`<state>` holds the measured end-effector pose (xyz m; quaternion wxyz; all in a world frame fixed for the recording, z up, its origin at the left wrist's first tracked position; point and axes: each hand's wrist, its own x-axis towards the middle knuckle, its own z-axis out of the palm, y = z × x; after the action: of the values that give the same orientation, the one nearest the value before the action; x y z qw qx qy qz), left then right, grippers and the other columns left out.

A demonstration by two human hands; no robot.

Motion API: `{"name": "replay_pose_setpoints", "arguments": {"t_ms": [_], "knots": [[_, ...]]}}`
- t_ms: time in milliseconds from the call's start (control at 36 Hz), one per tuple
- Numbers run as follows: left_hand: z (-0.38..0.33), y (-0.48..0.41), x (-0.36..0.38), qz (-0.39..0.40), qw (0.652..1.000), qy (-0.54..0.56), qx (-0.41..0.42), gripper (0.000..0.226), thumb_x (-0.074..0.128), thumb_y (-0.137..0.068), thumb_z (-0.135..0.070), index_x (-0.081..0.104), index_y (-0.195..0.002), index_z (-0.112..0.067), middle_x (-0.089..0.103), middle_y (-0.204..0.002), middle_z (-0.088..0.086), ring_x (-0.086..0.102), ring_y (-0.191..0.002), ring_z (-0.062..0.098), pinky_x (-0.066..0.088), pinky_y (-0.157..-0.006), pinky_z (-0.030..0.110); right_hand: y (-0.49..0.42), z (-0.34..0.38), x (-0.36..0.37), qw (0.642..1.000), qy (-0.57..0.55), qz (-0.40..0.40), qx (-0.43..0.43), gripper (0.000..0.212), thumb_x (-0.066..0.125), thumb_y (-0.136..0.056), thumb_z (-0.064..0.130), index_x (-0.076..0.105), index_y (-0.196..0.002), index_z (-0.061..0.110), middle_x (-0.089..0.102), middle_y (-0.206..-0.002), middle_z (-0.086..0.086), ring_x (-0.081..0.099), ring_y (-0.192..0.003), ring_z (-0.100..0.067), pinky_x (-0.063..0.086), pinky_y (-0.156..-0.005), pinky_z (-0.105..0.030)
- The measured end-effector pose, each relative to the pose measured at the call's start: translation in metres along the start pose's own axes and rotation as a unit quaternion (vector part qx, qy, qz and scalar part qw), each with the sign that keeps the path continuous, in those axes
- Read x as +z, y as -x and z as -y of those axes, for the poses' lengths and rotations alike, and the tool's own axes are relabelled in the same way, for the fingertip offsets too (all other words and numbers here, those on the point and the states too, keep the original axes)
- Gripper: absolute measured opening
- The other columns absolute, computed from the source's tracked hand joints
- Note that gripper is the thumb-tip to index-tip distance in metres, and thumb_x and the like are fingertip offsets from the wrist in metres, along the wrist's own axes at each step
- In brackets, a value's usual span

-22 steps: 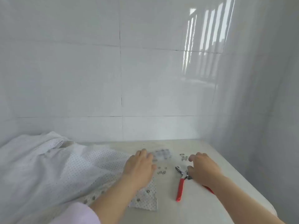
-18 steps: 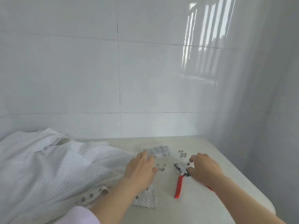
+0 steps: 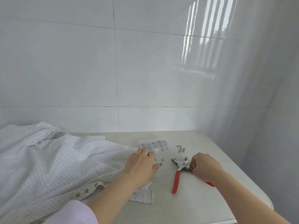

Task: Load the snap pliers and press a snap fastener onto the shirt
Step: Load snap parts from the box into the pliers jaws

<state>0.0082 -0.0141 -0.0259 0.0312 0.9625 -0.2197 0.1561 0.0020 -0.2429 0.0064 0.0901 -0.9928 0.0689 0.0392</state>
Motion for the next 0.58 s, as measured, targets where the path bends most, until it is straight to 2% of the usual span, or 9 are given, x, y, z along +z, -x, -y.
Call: {"name": "replay_pose_setpoints", "arguments": {"t_ms": [139, 278, 361, 417, 473, 528, 584], "knots": [[-0.007, -0.005, -0.007, 0.006, 1.0, 0.02, -0.003, 0.047, 0.036, -0.097, -0.049, 0.058, -0.119, -0.014, 0.053, -0.118, 0.002, 0.048, -0.107, 0.018, 0.043, -0.09, 0.033, 0.003, 0.002, -0.004, 1.0, -0.013, 0.005, -0.003, 0.038, 0.045, -0.068, 0.009, 0.071, -0.094, 0.016, 0.071, -0.098, -0.002, 0.066, -0.091, -0.026, 0.053, -0.074, -0.031], [-0.018, -0.013, -0.018, -0.006, 0.998, 0.06, -0.018, 0.04, 0.04, -0.097, -0.045, 0.065, -0.107, -0.015, 0.057, -0.111, -0.002, 0.048, -0.104, 0.015, 0.042, -0.095, 0.033, 0.003, 0.006, -0.011, 0.998, -0.057, 0.011, -0.008, 0.023, 0.054, -0.073, 0.013, 0.073, -0.085, 0.02, 0.072, -0.089, 0.001, 0.066, -0.086, -0.022, 0.053, -0.072, -0.03], [-0.027, -0.02, -0.027, 0.012, 0.988, 0.146, -0.056, 0.039, 0.044, -0.096, -0.044, 0.068, -0.096, -0.014, 0.064, -0.1, 0.001, 0.055, -0.093, 0.014, 0.044, -0.091, 0.028, 0.004, 0.011, -0.022, 0.996, -0.085, 0.004, -0.017, 0.015, 0.061, -0.075, 0.016, 0.071, -0.08, 0.025, 0.071, -0.085, 0.004, 0.065, -0.083, -0.018, 0.053, -0.071, -0.031], [-0.033, -0.025, -0.035, 0.041, 0.969, 0.227, -0.083, 0.044, 0.043, -0.095, -0.048, 0.069, -0.095, -0.012, 0.066, -0.087, 0.001, 0.057, -0.074, 0.01, 0.048, -0.081, 0.025, 0.004, 0.016, -0.028, 0.993, -0.112, -0.002, -0.028, 0.012, 0.064, -0.075, 0.017, 0.07, -0.078, 0.027, 0.071, -0.084, 0.004, 0.064, -0.083, -0.018, 0.053, -0.072, -0.032], [-0.038, -0.029, -0.042, 0.078, 0.942, 0.304, -0.118, 0.051, 0.042, -0.092, -0.057, 0.067, -0.101, -0.014, 0.065, -0.082, -0.004, 0.058, -0.068, 0.006, 0.048, -0.074, 0.025, 0.004, 0.022, -0.033, 0.989, -0.14, -0.009, -0.042, 0.01, 0.068, -0.074, 0.018, 0.07, -0.078, 0.027, 0.071, -0.084, 0.004, 0.064, -0.083, -0.017, 0.053, -0.074, -0.032], [-0.039, -0.032, -0.045, 0.103, 0.899, 0.397, -0.155, 0.055, 0.044, -0.089, -0.063, 0.065, -0.103, -0.013, 0.072, -0.085, -0.001, 0.068, -0.071, 0.011, 0.054, -0.076, 0.03, 0.004, 0.027, -0.034, 0.983, -0.175, -0.017, -0.06, 0.011, 0.071, -0.074, 0.018, 0.072, -0.083, 0.024, 0.071, -0.084, 0.005, 0.064, -0.082, -0.015, 0.053, -0.076, -0.032], [-0.038, -0.033, -0.047, 0.101, 0.84, 0.499, -0.19, 0.047, 0.052, -0.089, -0.056, 0.063, -0.104, -0.013, 0.073, -0.085, 0.001, 0.072, -0.069, 0.015, 0.06, -0.07, 0.032, 0.004, 0.032, -0.034, 0.974, -0.207, -0.033, -0.081, 0.014, 0.072, -0.074, 0.017, 0.072, -0.086, 0.023, 0.071, -0.085, 0.007, 0.063, -0.08, -0.012, 0.051, -0.072, -0.027]]}}
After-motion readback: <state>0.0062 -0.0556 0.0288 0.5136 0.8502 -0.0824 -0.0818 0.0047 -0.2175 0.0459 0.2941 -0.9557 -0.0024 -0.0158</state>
